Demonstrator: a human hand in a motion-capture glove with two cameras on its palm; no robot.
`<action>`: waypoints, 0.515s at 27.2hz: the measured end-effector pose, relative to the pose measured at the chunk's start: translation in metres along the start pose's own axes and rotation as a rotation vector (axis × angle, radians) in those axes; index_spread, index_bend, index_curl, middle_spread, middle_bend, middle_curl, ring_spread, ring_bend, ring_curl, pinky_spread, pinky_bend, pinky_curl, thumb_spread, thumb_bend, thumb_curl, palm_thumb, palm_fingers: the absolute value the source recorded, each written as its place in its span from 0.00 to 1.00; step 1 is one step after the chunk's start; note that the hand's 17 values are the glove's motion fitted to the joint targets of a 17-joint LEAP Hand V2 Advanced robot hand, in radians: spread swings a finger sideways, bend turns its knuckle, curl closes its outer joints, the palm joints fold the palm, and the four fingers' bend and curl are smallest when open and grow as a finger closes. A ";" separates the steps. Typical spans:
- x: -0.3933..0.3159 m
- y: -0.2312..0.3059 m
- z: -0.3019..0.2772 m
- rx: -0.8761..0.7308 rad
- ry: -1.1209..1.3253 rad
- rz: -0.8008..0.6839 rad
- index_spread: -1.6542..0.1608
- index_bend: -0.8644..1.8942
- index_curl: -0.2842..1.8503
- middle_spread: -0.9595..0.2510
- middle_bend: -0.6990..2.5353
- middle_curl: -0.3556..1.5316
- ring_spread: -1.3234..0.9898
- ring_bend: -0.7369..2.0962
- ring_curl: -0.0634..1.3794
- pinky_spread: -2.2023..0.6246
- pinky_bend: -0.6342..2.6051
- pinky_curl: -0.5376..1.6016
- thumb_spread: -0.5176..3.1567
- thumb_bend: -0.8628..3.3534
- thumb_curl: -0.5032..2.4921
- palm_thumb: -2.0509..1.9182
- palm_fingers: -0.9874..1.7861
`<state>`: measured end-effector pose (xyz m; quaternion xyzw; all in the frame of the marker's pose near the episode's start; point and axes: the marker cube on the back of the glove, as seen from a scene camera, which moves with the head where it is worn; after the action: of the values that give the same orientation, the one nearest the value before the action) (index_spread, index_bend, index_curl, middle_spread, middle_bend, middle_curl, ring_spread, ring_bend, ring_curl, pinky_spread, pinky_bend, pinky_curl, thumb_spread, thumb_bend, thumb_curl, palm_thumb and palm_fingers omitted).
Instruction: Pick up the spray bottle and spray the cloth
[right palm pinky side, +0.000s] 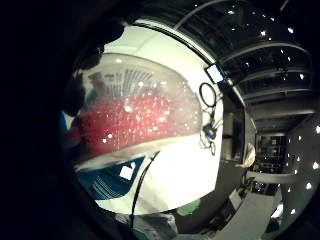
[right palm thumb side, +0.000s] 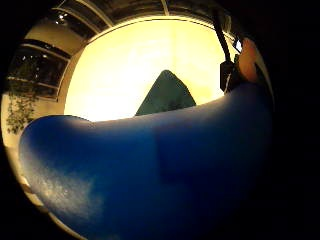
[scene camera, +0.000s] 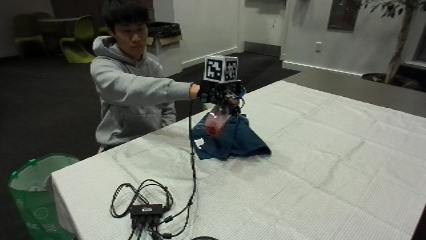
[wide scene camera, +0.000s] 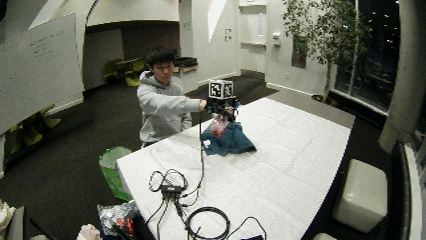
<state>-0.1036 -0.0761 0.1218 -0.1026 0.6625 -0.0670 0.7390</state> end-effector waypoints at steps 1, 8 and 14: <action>-0.001 -0.001 0.004 -0.003 -0.002 0.002 0.78 0.49 0.39 0.63 0.38 0.46 0.48 0.38 0.32 0.83 0.22 0.28 0.23 0.20 0.42 0.78 0.63; -0.020 0.004 0.005 -0.038 -0.148 -0.046 0.78 0.49 0.39 0.63 0.38 0.46 0.48 0.38 0.32 0.84 0.22 0.28 0.23 0.20 0.42 0.78 0.63; -0.053 0.019 -0.024 -0.117 -0.533 -0.137 0.78 0.48 0.39 0.63 0.38 0.46 0.48 0.39 0.33 0.83 0.22 0.28 0.23 0.20 0.42 0.78 0.64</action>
<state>-0.1343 -0.0466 0.1663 -0.2034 0.4393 -0.0491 0.8737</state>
